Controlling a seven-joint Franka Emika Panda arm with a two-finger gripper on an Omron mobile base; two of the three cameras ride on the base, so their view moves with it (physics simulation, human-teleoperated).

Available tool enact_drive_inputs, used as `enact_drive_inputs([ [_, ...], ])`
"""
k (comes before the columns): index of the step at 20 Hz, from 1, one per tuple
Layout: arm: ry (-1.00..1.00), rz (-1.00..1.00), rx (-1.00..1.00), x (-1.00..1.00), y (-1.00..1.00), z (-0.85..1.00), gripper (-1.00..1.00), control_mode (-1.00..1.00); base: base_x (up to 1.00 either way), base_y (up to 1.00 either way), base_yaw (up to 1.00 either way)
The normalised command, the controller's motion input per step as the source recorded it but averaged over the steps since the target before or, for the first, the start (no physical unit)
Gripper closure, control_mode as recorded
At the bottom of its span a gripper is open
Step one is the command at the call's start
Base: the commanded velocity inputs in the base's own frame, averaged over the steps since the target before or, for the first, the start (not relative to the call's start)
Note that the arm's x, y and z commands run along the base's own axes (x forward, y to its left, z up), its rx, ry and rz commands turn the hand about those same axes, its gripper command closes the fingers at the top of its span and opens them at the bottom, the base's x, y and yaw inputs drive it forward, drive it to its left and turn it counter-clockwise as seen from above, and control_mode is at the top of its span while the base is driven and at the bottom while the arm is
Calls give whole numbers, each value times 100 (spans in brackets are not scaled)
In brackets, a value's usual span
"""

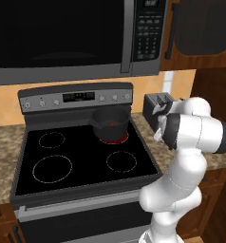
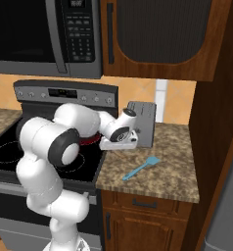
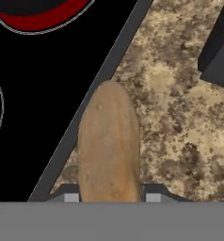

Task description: Put the bell pepper and sweet potato in the pot. Retrieve the spatula and lightly stir the vegetables in the pot.

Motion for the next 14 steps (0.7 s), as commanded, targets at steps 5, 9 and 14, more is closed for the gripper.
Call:
enact_drive_inputs([
  [5, -3, 5, 0, -31, 47, 62, 100, -100, 0, 0, 0],
  [9, -3, 4, 0, -33, 40, 60, 100, -100, 0, 0, 0],
  [14, -5, 0, 0, -30, 25, 62, 100, -100, 0, 0, 0],
])
